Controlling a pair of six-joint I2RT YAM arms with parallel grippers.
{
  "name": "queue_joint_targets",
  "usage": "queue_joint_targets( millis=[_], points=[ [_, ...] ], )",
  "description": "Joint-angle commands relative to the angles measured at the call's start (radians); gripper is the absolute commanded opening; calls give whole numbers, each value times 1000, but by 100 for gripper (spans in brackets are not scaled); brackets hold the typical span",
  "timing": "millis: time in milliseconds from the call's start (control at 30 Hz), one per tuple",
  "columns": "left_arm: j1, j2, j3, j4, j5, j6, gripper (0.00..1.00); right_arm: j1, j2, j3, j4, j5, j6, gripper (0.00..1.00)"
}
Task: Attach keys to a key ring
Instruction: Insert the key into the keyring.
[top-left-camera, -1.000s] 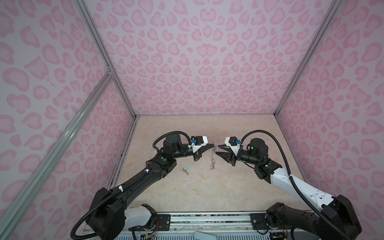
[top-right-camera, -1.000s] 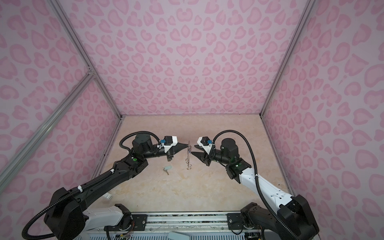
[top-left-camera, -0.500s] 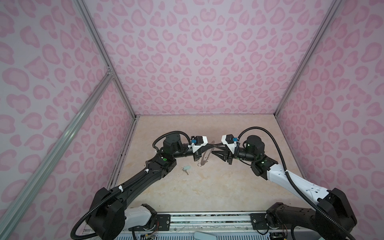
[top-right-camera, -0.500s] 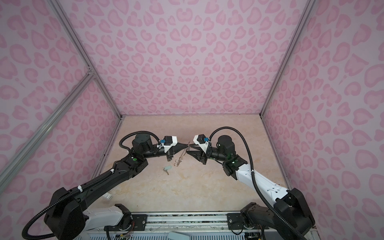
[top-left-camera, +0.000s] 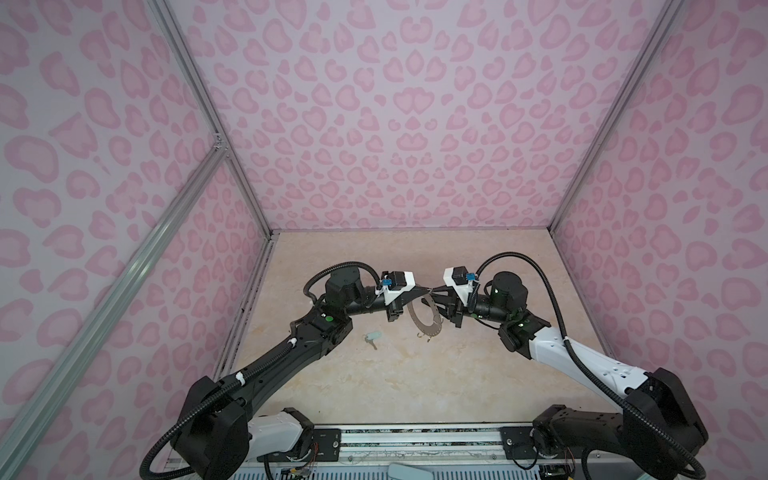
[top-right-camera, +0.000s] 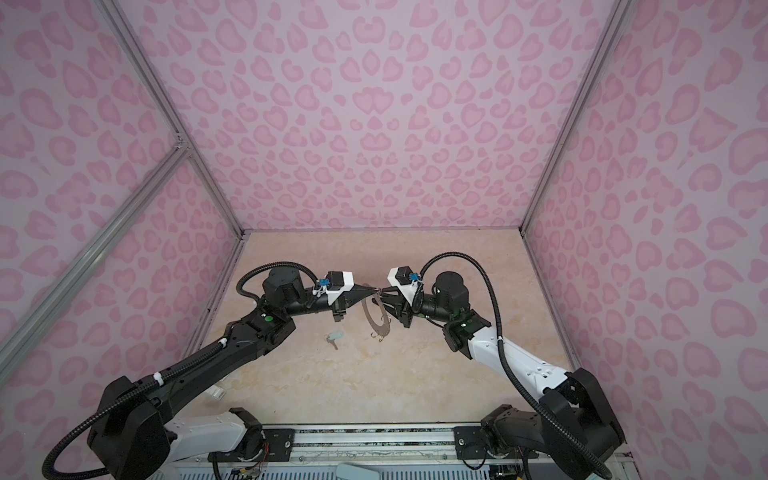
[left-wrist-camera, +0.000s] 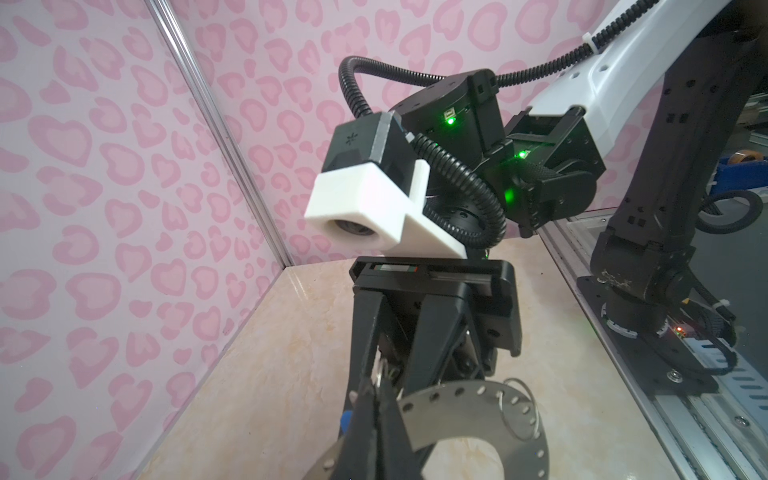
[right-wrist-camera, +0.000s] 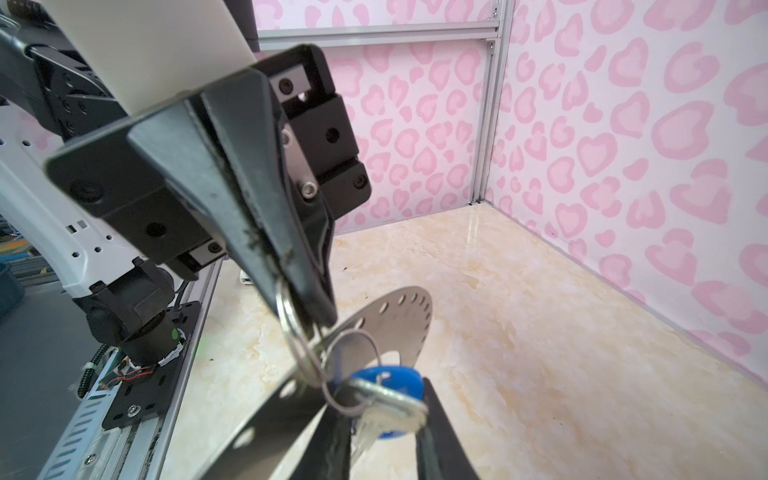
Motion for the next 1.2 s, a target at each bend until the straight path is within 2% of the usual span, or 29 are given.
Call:
queue_joint_targets(
  millis=[0,133,333,567,700,1000,1167],
  points=[
    [-1,-10,9,45,20,3,3,-1,-2,-10,56,-11,21,24],
    [-1,-7,12,50,40,-8,3,2,12,-12,90,-25,45,35],
    [-1,-2,13,54,55,-19,3,11,20,-10,115,-27,46,38],
    [-1,-7,13,47,49,-11,3,19,7,-25,128,-9,42,21],
    [4,-11,10,42,40,-5,3,17,-22,-29,68,16,5,13],
    [24,-15,9,21,33,6,3,15,-98,-4,-152,110,-156,0],
    [24,-11,15,-19,9,42,3,14,-125,15,-204,134,-209,0]
  ],
)
